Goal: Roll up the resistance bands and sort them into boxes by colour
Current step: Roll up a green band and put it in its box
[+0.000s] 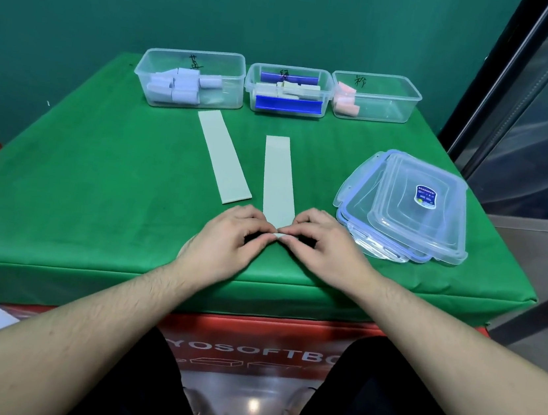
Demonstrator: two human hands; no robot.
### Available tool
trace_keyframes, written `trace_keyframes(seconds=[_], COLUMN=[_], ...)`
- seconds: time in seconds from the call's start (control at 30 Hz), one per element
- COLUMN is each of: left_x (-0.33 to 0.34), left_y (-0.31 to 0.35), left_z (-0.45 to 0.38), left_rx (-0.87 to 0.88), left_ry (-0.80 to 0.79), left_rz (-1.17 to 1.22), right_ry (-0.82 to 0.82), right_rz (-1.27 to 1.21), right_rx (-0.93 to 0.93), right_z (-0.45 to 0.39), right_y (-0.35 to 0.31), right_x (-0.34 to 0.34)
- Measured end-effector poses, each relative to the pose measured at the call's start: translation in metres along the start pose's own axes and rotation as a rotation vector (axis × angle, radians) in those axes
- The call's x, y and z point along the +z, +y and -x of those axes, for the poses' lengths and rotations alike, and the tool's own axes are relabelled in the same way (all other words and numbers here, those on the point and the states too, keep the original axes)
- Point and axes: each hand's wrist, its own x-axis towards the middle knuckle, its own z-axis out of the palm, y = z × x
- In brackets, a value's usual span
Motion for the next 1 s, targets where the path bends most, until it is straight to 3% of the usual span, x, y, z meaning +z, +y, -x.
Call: trace_keyframes(seconds=[0.17, 0.33, 0.57, 1.0], left_x=[-0.0005, -0.0005, 0.0023, 0.0008], left_y=[0.0013, 0.0026, 0.0020, 0.0013], left_z=[-0.0025, -0.0002, -0.0022, -0.0031], left_rx=[-0.027, -0.053, -0.040, -0.028], left_ry=[0.009, 0.046, 0.058, 0.037], left_rz=[0.042, 0.032, -0.051, 0.004], right_ry=[0.010, 0.030, 0.014, 0.039], right_rz=[-0.129, -0.100, -0.046, 0.017], right_rx=[0.095, 0.148, 0.097, 0.066], right_z=[-0.0047, -0.0070, -0.0039, -0.0020], right_y=[-0.0015, 0.0003, 0.0020, 0.0025], right_x=[-0.0016, 0.0006, 0.0023, 0.0052])
